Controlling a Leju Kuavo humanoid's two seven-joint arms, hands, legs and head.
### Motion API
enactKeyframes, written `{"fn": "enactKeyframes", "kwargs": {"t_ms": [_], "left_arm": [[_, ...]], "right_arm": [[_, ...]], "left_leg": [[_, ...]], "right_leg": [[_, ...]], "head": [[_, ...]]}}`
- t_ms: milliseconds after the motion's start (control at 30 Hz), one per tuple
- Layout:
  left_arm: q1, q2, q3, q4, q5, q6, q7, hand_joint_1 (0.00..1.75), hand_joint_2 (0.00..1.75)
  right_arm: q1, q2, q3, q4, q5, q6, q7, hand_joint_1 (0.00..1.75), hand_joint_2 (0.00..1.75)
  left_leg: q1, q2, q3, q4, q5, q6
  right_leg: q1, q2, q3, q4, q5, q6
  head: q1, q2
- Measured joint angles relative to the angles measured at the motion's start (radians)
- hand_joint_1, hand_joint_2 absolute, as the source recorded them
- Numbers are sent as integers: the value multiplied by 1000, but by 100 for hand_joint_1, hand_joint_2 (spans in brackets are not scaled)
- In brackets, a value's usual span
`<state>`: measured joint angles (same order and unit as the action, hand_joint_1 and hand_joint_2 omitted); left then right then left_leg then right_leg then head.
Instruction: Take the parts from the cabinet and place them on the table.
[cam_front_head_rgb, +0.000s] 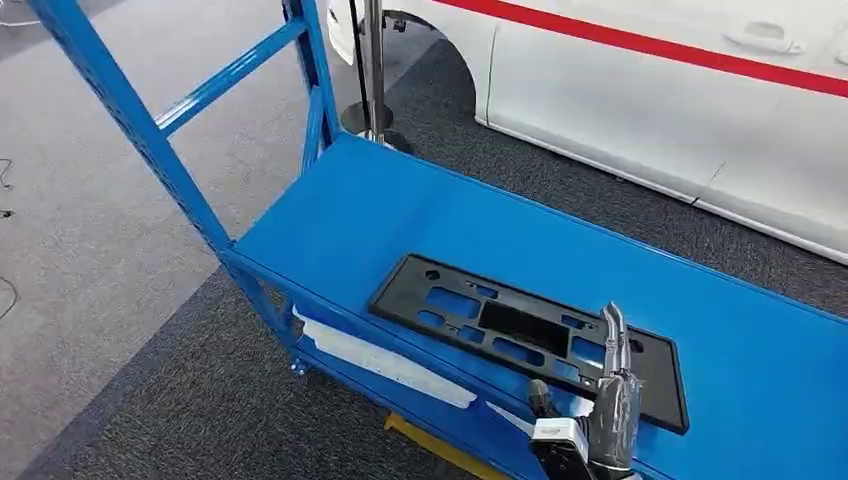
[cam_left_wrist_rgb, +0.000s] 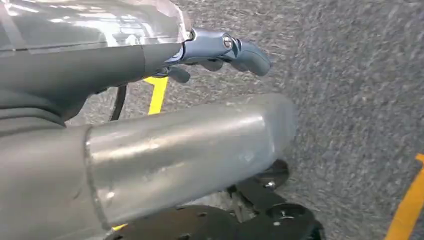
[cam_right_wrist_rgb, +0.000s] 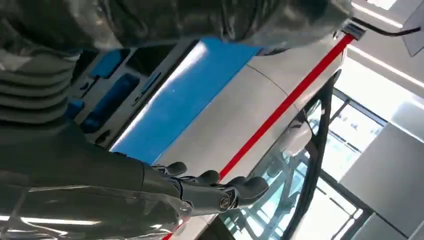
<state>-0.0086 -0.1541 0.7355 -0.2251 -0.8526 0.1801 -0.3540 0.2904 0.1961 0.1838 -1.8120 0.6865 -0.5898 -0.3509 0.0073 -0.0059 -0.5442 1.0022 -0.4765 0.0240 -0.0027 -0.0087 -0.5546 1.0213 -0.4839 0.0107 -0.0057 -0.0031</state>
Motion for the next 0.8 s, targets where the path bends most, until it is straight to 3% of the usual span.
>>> {"fn": "enactKeyframes", "kwargs": {"t_ms": [33,67,133,167,200,233,267,333,367,433,533,567,667,700,733,800], "left_arm": [[0,-1,0,0,-2,-1,0,0,0],[-1,-1,1,0,-5,-1,0,0,0],[-1,-1,2,0,-6,-2,0,0,0],[-1,-1,2,0,-7,-2,0,0,0],[-1,0,3,0,-7,-2,0,0,0],[-1,-1,3,0,-7,-2,0,0,0],[-2,-1,4,0,-7,-2,0,0,0],[-1,-1,5,0,-10,-3,0,0,0],[-1,-1,5,0,-10,-3,0,0,0],[-3,-1,8,0,-13,-5,0,0,0],[-2,0,15,0,-18,-5,0,0,0],[-2,0,19,0,-20,-5,0,0,0],[-2,-1,27,0,-31,-5,0,0,0],[-1,-1,28,0,-31,-5,0,0,0],[1,-1,32,0,-35,-5,0,0,0],[0,0,38,0,-41,-5,0,0,0]], "right_arm": [[1,-3,2,0,-37,10,-5,0,0],[1,-6,5,-1,-63,15,-10,0,0],[3,-13,9,-1,-90,24,-16,0,0],[5,-17,10,-1,-99,25,-18,0,0],[7,-19,10,-1,-102,26,-19,0,175],[8,-23,13,-1,-104,26,-20,0,175],[7,-25,15,-1,-107,26,-21,0,175],[7,-26,15,-1,-121,26,-32,0,175],[7,-27,15,-1,-135,28,-38,0,175],[13,-29,15,-11,-179,43,-53,0,175],[18,-32,15,-27,-195,52,-69,0,175],[18,-32,15,-31,-179,54,-68,0,175],[27,-34,18,-34,-79,65,-34,0,175],[31,-36,18,-34,-52,64,-24,0,175],[35,-40,20,-34,-19,63,-12,0,175],[43,-47,22,-34,32,54,3,0,175]], "left_leg": [[3,4,3,-5,5,8],[3,4,2,-6,7,14],[0,4,0,-5,6,17],[0,4,0,-5,6,18],[-1,4,1,-5,6,18],[-1,3,3,-5,5,17],[-1,2,5,-4,4,16],[0,0,9,0,-1,9],[-7,0,6,6,-4,4],[-6,-1,1,7,-5,-5],[0,0,0,16,-17,-23],[0,0,-15,52,-46,-27],[3,0,-120,281,-158,-37],[3,1,-142,328,-164,-39],[3,1,-137,317,-143,-38],[3,1,-67,172,-55,-32]], "right_leg": [[-5,3,-3,17,-14,4],[-4,4,-23,56,-44,6],[-6,5,-100,219,-130,12],[-7,5,-136,293,-152,14],[-8,5,-150,319,-148,14],[-9,5,-139,292,-118,14],[-11,5,-105,222,-73,13],[-12,5,-14,38,11,7],[-8,6,-2,9,-6,3],[-4,7,-9,8,-1,-3],[-9,7,-4,-4,7,-25],[-9,7,-3,-5,7,-30],[-6,3,-6,-4,6,-36],[-4,3,-6,-2,5,-36],[-4,4,-6,0,4,-37],[-4,5,-2,3,1,-35]], "head": [[0,0],[1,0],[0,0],[0,0],[0,0],[0,0],[0,0],[0,0],[0,0],[0,0],[0,0],[0,0],[-1,0],[-1,0],[-1,0],[-1,0]]}}
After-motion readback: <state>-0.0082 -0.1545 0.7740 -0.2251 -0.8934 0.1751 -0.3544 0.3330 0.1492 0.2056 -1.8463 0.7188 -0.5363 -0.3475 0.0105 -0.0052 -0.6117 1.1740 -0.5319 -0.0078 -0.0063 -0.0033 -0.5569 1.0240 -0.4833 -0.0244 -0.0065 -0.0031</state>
